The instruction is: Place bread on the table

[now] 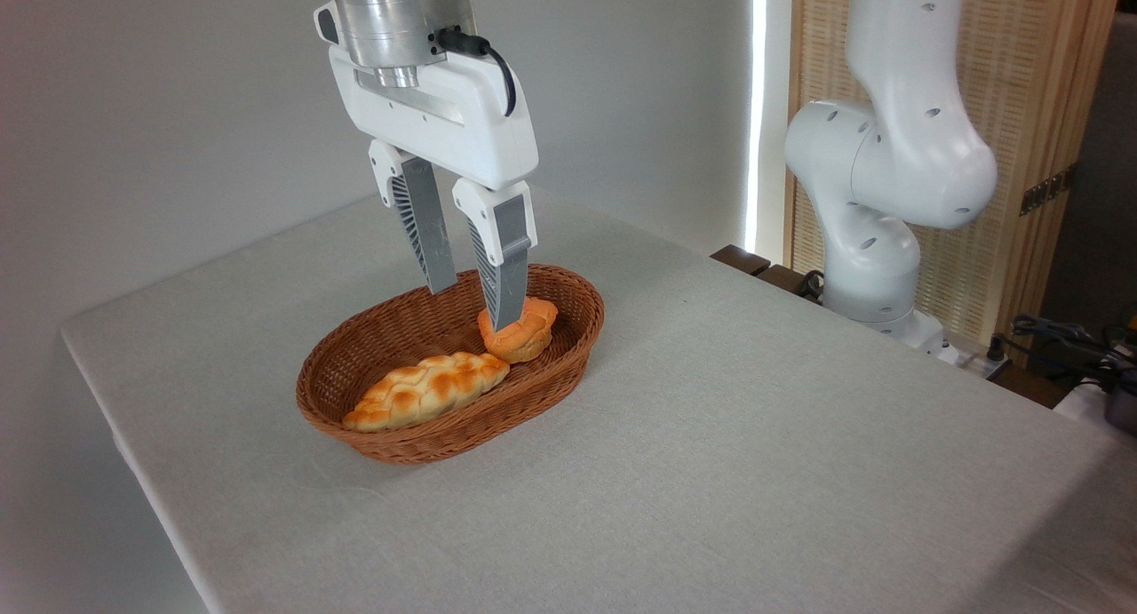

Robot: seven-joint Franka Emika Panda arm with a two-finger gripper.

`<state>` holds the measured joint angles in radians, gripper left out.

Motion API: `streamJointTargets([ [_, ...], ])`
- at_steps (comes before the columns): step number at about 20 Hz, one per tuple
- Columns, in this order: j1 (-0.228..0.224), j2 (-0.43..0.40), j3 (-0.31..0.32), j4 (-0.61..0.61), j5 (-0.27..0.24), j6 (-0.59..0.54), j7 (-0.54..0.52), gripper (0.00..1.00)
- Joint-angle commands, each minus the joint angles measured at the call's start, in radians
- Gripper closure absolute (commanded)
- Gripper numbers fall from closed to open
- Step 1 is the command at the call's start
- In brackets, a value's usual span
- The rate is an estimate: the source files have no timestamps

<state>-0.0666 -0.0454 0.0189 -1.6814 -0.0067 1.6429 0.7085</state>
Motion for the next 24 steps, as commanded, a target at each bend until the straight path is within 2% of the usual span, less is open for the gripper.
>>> streamJointTargets([
  [1,0.008,-0.011,0.01,0.017,-0.009,-0.021,-0.017,0.0],
  [10,0.007,-0.019,0.01,0.014,-0.013,-0.011,-0.018,0.0],
  [13,-0.007,-0.037,0.007,-0.007,-0.021,-0.009,-0.018,0.0],
  [18,-0.088,-0.12,-0.002,-0.145,-0.035,-0.003,-0.017,0.0],
  [24,-0.203,-0.183,-0.02,-0.332,-0.121,0.127,-0.02,0.0],
])
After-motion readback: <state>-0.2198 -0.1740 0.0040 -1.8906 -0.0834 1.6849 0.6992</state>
